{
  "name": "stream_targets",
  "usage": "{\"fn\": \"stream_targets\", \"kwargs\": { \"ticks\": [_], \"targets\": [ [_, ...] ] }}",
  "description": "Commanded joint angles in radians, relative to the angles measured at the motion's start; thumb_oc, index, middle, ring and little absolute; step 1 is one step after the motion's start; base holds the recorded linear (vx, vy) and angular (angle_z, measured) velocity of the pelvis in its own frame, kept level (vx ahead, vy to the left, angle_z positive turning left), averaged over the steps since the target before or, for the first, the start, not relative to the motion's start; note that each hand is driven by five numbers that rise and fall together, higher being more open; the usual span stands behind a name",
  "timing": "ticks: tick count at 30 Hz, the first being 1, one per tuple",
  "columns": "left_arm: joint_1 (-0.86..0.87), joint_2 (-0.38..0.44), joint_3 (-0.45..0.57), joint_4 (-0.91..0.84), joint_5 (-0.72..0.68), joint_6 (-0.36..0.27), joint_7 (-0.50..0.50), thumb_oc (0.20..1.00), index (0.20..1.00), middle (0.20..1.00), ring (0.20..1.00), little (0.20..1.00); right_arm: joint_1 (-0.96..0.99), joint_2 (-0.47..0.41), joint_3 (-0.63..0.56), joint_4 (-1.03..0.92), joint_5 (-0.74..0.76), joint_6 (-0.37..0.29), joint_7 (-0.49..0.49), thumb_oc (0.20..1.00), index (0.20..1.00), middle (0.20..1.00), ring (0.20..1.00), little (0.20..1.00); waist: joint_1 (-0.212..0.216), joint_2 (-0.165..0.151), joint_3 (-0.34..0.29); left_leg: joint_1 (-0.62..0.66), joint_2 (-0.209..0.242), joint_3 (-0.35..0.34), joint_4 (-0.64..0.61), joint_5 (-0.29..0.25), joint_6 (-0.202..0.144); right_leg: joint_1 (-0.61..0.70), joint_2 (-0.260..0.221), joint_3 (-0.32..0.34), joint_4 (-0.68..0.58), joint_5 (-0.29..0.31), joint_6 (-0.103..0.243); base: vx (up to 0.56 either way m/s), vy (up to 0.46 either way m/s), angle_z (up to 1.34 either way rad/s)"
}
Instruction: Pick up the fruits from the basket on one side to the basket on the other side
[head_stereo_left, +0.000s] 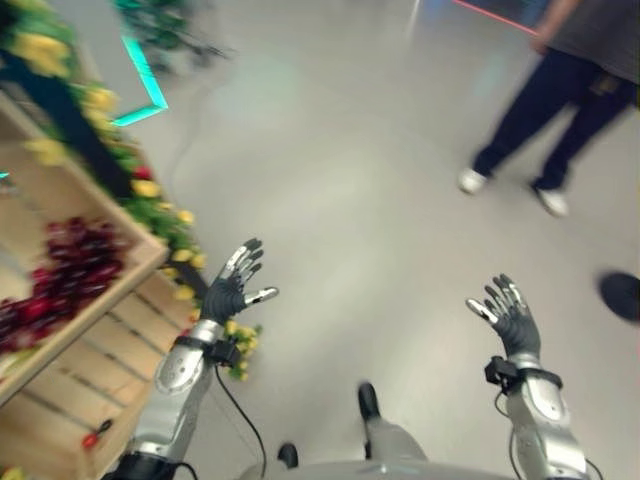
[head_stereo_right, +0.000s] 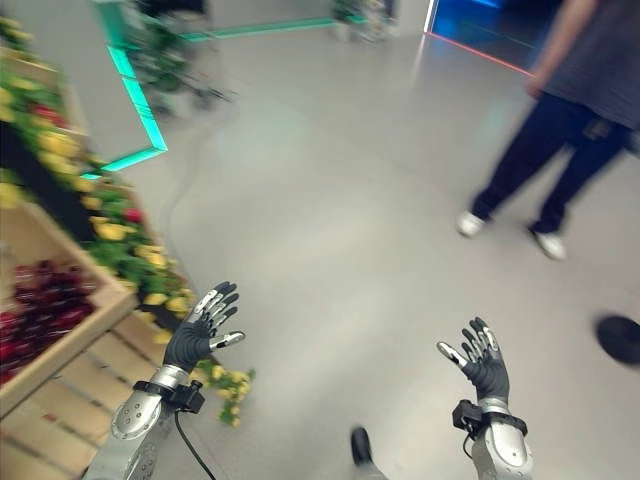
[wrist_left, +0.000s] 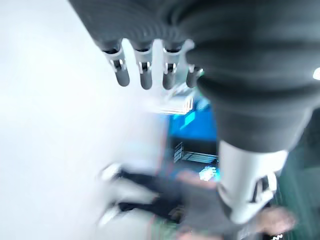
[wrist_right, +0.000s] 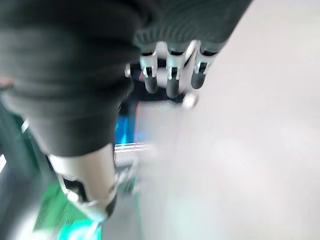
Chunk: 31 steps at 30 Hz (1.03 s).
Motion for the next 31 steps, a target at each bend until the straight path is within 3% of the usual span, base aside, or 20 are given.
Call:
{"fn": "stream_targets", "kwargs": {
  "ticks": [1, 4, 7, 8, 9, 11, 12, 13, 14, 20, 21, 22, 24, 25, 28, 31],
  "targets": [
    [0.049, 0.014, 0.054, -0.043, 0.078, -0.067, 0.106, 1.000, 1.000, 1.000, 1.000, 1.000, -0.051, -0.052, 0.018, 0.034, -0.047, -0.060, -0.035, 1.000, 1.000, 1.000, 1.000, 1.000, 0.072, 0.043, -0.004, 0.134, 0.021, -0.012, -0.173, 0.037, -0.018, 0.118, -0.018, -0.051, 0.183, -0.227, -0.008, -0.20, 0.040, -1.23],
    [0.054, 0.014, 0.072, -0.018, 0.119, -0.065, 0.143, 1.000, 1.000, 1.000, 1.000, 1.000, -0.058, -0.049, 0.018, 0.066, -0.061, -0.056, -0.053, 1.000, 1.000, 1.000, 1.000, 1.000, 0.087, 0.049, -0.016, 0.117, 0.033, 0.015, -0.176, 0.055, -0.006, 0.145, -0.011, -0.019, 0.260, -0.269, -0.014, -0.23, 0.011, -0.98],
    [0.081, 0.007, 0.107, -0.012, 0.114, -0.048, 0.153, 1.000, 1.000, 1.000, 1.000, 1.000, -0.066, -0.051, 0.022, 0.083, -0.076, -0.039, -0.055, 1.000, 1.000, 1.000, 1.000, 1.000, 0.130, 0.042, -0.048, 0.080, 0.056, 0.062, -0.152, 0.059, -0.010, 0.279, -0.076, -0.049, 0.228, -0.286, -0.003, -0.21, -0.145, -0.82],
    [0.081, 0.007, 0.107, -0.012, 0.114, -0.048, 0.153, 1.000, 1.000, 1.000, 1.000, 1.000, -0.066, -0.050, 0.022, 0.083, -0.077, -0.039, -0.055, 1.000, 1.000, 1.000, 1.000, 1.000, 0.131, 0.042, -0.049, 0.077, 0.057, 0.064, -0.151, 0.062, -0.010, 0.277, -0.074, -0.048, 0.223, -0.281, -0.004, -0.20, -0.255, -1.09],
    [0.087, 0.005, 0.115, -0.007, 0.114, -0.046, 0.163, 1.000, 1.000, 1.000, 1.000, 1.000, -0.068, -0.053, 0.024, 0.092, -0.074, -0.030, -0.060, 1.000, 1.000, 1.000, 1.000, 1.000, 0.141, 0.027, -0.061, 0.056, 0.062, 0.080, -0.128, 0.062, -0.019, 0.330, -0.069, -0.043, 0.139, -0.287, 0.012, -0.15, -0.215, -1.01],
    [0.088, 0.001, 0.118, 0.011, 0.111, -0.042, 0.167, 1.000, 1.000, 1.000, 1.000, 1.000, -0.067, -0.052, 0.029, 0.106, -0.075, -0.029, -0.063, 1.000, 1.000, 1.000, 1.000, 1.000, 0.143, 0.023, -0.061, 0.047, 0.074, 0.093, -0.114, 0.066, -0.026, 0.330, -0.058, -0.037, 0.102, -0.288, 0.010, -0.12, -0.255, -0.88],
    [0.086, -0.001, 0.121, 0.042, 0.113, -0.040, 0.181, 1.000, 1.000, 1.000, 1.000, 1.000, -0.077, -0.063, 0.045, 0.140, -0.087, -0.027, -0.073, 1.000, 1.000, 1.000, 1.000, 1.000, 0.135, 0.026, -0.058, 0.044, 0.109, 0.093, -0.096, 0.083, -0.045, 0.333, -0.029, -0.007, 0.075, -0.303, -0.002, -0.04, -0.210, -0.66],
    [0.085, -0.001, 0.121, 0.042, 0.114, -0.041, 0.181, 1.000, 1.000, 1.000, 1.000, 1.000, -0.078, -0.063, 0.045, 0.140, -0.087, -0.027, -0.073, 1.000, 1.000, 1.000, 1.000, 1.000, 0.135, 0.027, -0.058, 0.045, 0.110, 0.094, -0.096, 0.083, -0.046, 0.333, -0.028, -0.007, 0.075, -0.303, -0.002, -0.07, -0.401, -0.61],
    [0.076, 0.000, 0.113, 0.101, 0.128, -0.035, 0.192, 1.000, 1.000, 1.000, 1.000, 1.000, -0.077, -0.077, 0.054, 0.182, -0.106, -0.021, -0.083, 1.000, 1.000, 1.000, 1.000, 1.000, 0.122, 0.034, -0.050, 0.056, 0.137, 0.085, -0.099, 0.105, -0.066, 0.334, 0.003, 0.011, 0.080, -0.315, -0.025, -0.04, -0.199, -0.25],
    [0.039, -0.009, 0.086, 0.289, 0.167, -0.017, 0.216, 1.000, 1.000, 1.000, 1.000, 1.000, -0.077, -0.126, 0.090, 0.338, -0.129, 0.009, -0.093, 1.000, 1.000, 1.000, 1.000, 1.000, 0.098, 0.048, -0.019, 0.029, 0.187, 0.045, -0.043, 0.158, -0.118, 0.364, 0.055, -0.010, 0.034, -0.318, -0.069, -0.08, -0.243, 0.07],
    [0.023, -0.017, 0.076, 0.360, 0.173, -0.011, 0.225, 1.000, 1.000, 1.000, 1.000, 1.000, -0.083, -0.133, 0.097, 0.394, -0.121, 0.015, -0.093, 1.000, 1.000, 1.000, 1.000, 1.000, 0.100, 0.048, -0.013, 0.029, 0.177, 0.019, -0.032, 0.153, -0.122, 0.365, 0.056, -0.011, 0.033, -0.318, -0.073, -0.09, -0.211, -0.06],
    [0.003, -0.021, 0.062, 0.470, 0.219, -0.001, 0.242, 1.000, 1.000, 1.000, 1.000, 1.000, -0.099, -0.143, 0.116, 0.493, -0.132, 0.028, -0.091, 1.000, 1.000, 1.000, 1.000, 1.000, 0.114, 0.041, -0.003, 0.030, 0.102, -0.070, 0.001, 0.105, -0.120, 0.363, 0.056, -0.004, 0.041, -0.317, -0.079, -0.07, -0.150, -0.02],
    [0.001, -0.032, 0.056, 0.563, 0.231, 0.014, 0.248, 1.000, 1.000, 1.000, 1.000, 1.000, -0.109, -0.137, 0.124, 0.579, -0.130, 0.044, -0.090, 1.000, 1.000, 1.000, 1.000, 1.000, 0.109, 0.047, -0.018, 0.054, 0.078, -0.081, -0.057, 0.097, -0.111, 0.351, 0.067, -0.007, 0.042, -0.311, -0.074, -0.03, -0.099, -0.10],
    [0.001, -0.032, 0.056, 0.563, 0.231, 0.014, 0.248, 1.000, 1.000, 1.000, 1.000, 1.000, -0.109, -0.137, 0.124, 0.579, -0.130, 0.044, -0.090, 1.000, 1.000, 1.000, 1.000, 1.000, 0.109, 0.047, -0.018, 0.055, 0.078, -0.080, -0.058, 0.098, -0.111, 0.351, 0.067, -0.007, 0.042, -0.311, -0.074, 0.00, -0.046, -0.14],
    [-0.008, -0.069, 0.055, 0.832, 0.256, 0.052, 0.252, 1.000, 1.000, 1.000, 1.000, 1.000, -0.120, -0.129, 0.144, 0.753, -0.161, 0.066, -0.089, 1.000, 1.000, 1.000, 1.000, 1.000, 0.099, 0.062, -0.050, 0.097, 0.105, -0.061, -0.147, 0.142, -0.116, 0.350, 0.078, -0.020, 0.006, -0.295, -0.067, 0.01, 0.016, 0.04],
    [-0.004, -0.090, 0.054, 0.919, 0.269, 0.067, 0.238, 1.000, 1.000, 1.000, 1.000, 1.000, -0.121, -0.119, 0.158, 0.844, -0.177, 0.084, -0.073, 1.000, 1.000, 1.000, 1.000, 1.000, 0.093, 0.065, -0.057, 0.105, 0.113, -0.056, -0.176, 0.153, -0.122, 0.362, 0.070, -0.042, -0.022, -0.284, -0.062, 0.01, 0.052, -0.05]
  ]
}}
